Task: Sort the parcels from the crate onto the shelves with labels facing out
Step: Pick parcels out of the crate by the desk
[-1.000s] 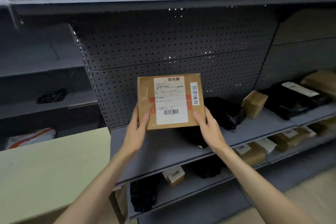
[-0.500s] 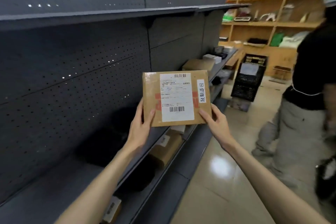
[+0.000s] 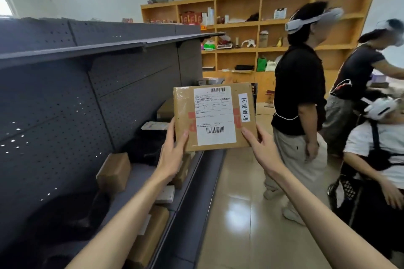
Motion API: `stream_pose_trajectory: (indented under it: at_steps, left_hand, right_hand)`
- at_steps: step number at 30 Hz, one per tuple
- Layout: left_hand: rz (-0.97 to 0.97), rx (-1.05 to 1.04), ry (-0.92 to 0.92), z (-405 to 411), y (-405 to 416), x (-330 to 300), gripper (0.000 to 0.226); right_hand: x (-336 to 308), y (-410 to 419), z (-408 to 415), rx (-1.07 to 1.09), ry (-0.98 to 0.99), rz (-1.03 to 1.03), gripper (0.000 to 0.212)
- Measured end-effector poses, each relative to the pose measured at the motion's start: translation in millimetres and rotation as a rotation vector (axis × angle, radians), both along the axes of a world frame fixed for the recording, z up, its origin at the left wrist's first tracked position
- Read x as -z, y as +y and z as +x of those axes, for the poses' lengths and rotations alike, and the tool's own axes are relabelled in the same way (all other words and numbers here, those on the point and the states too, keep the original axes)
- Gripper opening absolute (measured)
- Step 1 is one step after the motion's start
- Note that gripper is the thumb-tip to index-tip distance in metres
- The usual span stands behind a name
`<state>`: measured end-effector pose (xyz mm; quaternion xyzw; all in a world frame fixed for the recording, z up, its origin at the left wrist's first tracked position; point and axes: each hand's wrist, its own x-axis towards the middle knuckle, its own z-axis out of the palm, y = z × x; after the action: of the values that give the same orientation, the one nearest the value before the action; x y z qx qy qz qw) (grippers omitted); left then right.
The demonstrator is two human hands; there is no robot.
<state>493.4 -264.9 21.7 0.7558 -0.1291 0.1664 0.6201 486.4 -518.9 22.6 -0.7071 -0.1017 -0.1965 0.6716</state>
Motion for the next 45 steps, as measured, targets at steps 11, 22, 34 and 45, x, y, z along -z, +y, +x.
stream_pose_trajectory:
  at_steps: [11, 22, 34, 45]
  left_hand:
    - [0.054, 0.096, -0.059, 113.4, -72.9, -17.7, 0.058]
    - [-0.035, 0.226, -0.06, 274.4, -91.7, -29.0, 0.055]
    - [-0.077, 0.266, -0.03, 460.9, -117.1, -40.7, 0.06]
    - [-0.085, 0.262, -0.039, 645.0, -188.2, -25.8, 0.056]
  right_hand:
    - [-8.6, -64.1, 81.9, 0.079, -0.013, 0.003, 0.039]
    - [-27.3, -71.8, 215.5, 0.182, -0.005, -0.015, 0.039]
    - [-41.3, -91.1, 381.7, 0.272, -0.017, -0.034, 0.031]
    - [-28.0, -160.6, 566.9, 0.266, -0.011, -0.029, 0.029]
